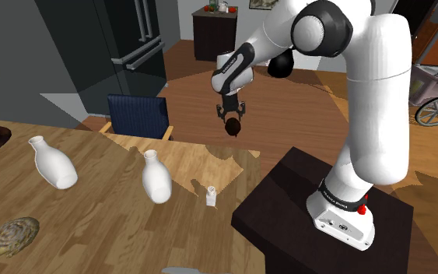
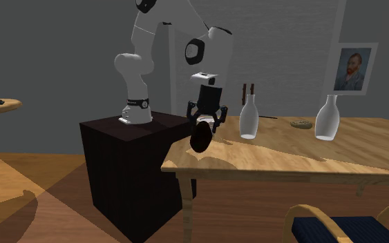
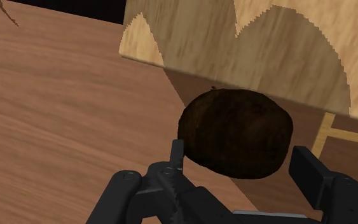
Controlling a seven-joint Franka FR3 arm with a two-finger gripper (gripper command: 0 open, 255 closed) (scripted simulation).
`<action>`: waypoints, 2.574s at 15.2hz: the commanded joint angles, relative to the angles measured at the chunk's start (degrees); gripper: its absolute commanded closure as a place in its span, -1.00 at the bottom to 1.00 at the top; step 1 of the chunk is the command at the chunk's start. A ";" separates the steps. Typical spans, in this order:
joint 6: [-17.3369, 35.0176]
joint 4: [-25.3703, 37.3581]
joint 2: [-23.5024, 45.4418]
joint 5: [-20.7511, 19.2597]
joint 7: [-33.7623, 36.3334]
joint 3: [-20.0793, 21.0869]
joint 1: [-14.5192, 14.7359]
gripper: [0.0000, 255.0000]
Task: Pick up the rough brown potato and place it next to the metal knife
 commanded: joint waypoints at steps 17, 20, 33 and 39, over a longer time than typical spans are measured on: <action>5.25 -21.87 -16.64 -5.69 23.33 4.22 16.38 1.00; 5.65 -24.14 -18.46 -5.84 27.94 6.08 19.04 1.00; 5.97 -26.83 -20.81 -2.80 46.80 15.98 30.40 1.00; 7.24 -25.39 -18.25 -1.18 52.03 19.14 33.81 1.00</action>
